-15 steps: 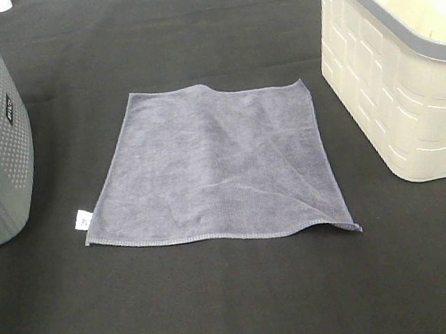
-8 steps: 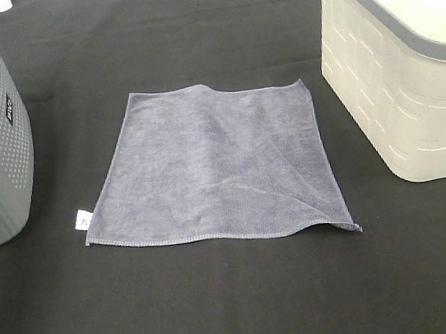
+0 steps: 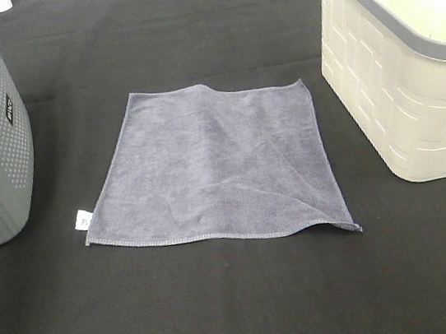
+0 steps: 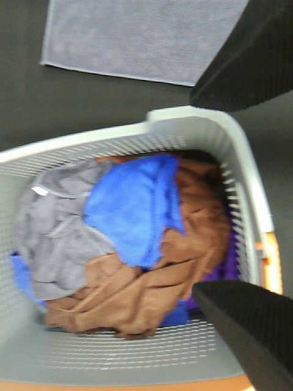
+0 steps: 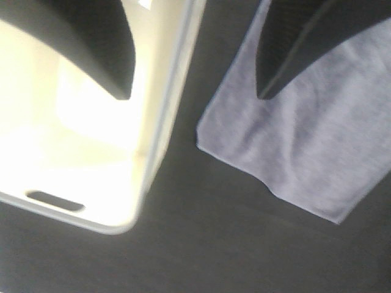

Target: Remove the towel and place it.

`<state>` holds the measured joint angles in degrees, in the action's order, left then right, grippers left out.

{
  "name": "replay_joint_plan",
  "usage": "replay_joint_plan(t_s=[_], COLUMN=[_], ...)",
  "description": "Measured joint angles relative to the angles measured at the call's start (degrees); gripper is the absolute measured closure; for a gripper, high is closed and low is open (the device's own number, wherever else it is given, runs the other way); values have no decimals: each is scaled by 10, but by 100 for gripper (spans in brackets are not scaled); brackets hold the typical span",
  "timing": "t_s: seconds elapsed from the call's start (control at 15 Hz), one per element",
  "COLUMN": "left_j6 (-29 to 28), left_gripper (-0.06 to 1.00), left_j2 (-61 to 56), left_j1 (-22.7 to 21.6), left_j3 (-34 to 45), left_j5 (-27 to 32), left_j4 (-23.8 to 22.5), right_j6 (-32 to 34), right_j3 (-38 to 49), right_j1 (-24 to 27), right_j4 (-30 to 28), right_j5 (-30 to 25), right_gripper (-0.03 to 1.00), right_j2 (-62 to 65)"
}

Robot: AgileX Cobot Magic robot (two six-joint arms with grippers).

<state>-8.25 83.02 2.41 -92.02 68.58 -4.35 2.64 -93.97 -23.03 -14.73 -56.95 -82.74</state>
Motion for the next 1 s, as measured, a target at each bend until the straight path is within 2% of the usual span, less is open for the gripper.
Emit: replay_joint_plan(t_s=[0.27, 0.4, 0.6, 0.73, 1.0], left_j6=[-9, -10, -9, -2, 2], left_gripper=[23, 23, 23, 23, 23], left_j2=[-29, -72, -163, -231, -392], left_j1=[0, 0, 0, 0, 0], left_j3=[0, 0, 23, 92, 292], left_j5=[9, 9, 9, 9, 11], left_j4=[-14, -15, -17, -17, -18], right_j6=[-1, 5, 18, 25, 32], right_j3=[-18, -11, 68, 146, 277], right_j1=[0, 0, 0, 0, 0], right_j4=[-35, -36, -33, -33, -21], right_j5=[-119, -123, -123, -126, -129], right_gripper=[35, 28, 27, 27, 26], right_j2=[0, 11, 91, 167, 325])
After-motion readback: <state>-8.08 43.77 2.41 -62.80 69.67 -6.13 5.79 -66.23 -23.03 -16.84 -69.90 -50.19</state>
